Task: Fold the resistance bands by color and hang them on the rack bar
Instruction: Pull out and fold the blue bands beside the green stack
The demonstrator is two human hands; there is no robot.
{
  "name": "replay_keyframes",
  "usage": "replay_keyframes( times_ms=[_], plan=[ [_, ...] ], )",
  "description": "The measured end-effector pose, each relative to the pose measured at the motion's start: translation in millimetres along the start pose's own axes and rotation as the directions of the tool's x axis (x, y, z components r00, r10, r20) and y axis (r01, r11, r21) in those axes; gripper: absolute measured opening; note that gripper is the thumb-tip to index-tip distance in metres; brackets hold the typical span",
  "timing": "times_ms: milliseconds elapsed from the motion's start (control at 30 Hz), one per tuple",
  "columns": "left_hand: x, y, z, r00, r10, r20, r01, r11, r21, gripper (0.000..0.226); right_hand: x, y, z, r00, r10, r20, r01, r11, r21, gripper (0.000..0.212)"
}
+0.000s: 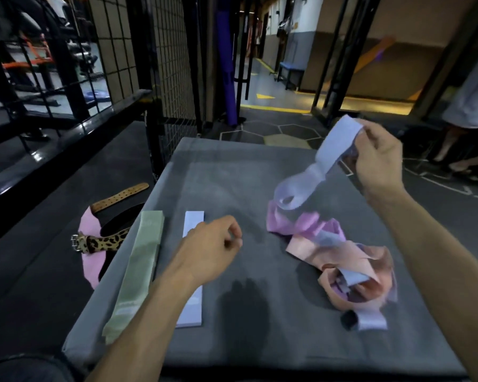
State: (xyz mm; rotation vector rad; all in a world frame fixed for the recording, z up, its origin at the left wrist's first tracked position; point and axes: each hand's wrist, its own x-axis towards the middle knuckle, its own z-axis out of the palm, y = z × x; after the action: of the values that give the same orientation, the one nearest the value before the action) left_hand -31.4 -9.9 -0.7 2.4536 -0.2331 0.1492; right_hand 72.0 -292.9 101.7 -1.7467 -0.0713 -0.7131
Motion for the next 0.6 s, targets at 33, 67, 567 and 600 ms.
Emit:
replay_keyframes(
  times_ms=[33,67,567,600],
  plan=[
    [-1.1,4.4,0.2,0.999,0.013,-0.042,-0.015,0.999,-0.048,0.003,-1.9,-13.7,-2.4,1.000,-0.003,-0.001,0.003,1.000,0.030,0.024],
    [-2.7,9.2,0.0,0.997,0.019,-0.081,-0.027,0.994,-0.106,0.003,-3.9,-24.4,-4.9,1.000,-0.004,0.005,0.004,0.999,0.050,0.024],
    [-18.7,43.6,15.2,0.977,0.214,0.007,-0.174,0.815,-0.553,0.027,-119.9,-51.6,0.5,0.914,0.200,0.352,-0.253,0.961,0.109,0.025],
    [-19.4,43.3,17.1,0.976,0.220,0.007,-0.182,0.824,-0.537,0.019,-122.5,-48.9,1.0,0.911,0.197,0.362,-0.253,0.961,0.113,0.025]
  ],
)
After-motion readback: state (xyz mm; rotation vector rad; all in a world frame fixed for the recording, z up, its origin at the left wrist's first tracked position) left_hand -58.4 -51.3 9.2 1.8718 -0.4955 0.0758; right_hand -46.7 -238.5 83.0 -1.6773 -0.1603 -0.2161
